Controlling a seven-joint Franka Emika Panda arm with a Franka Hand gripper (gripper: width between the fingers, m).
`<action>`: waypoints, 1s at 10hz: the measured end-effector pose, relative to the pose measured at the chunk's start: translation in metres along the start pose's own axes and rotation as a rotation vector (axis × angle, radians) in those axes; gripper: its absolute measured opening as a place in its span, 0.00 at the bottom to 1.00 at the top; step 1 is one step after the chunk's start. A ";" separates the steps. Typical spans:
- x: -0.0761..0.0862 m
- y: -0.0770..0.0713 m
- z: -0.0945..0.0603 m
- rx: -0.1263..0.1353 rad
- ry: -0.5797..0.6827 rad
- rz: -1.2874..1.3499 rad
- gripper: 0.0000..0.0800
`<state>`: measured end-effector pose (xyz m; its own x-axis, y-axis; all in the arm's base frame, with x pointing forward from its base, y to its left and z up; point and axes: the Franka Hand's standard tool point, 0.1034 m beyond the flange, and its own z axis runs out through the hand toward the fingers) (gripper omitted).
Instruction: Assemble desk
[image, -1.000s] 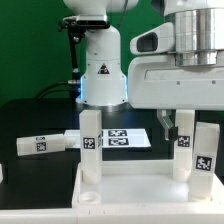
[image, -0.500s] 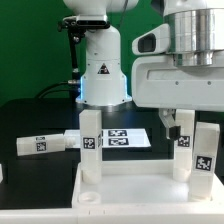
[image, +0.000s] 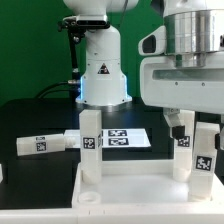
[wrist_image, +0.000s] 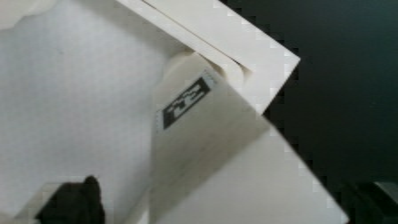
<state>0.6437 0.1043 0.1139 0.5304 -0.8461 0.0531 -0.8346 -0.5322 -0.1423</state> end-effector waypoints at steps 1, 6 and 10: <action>0.000 0.000 0.000 0.000 0.000 0.000 0.65; 0.008 0.003 0.000 0.000 0.011 0.009 0.03; 0.010 0.003 0.000 -0.003 0.013 -0.038 0.00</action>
Offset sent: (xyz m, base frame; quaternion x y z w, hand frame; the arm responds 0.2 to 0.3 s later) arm 0.0000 0.0000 0.0000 0.0000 0.0000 0.0000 1.0000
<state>0.6466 0.0941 0.1139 0.5602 -0.8253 0.0713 -0.8141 -0.5644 -0.1368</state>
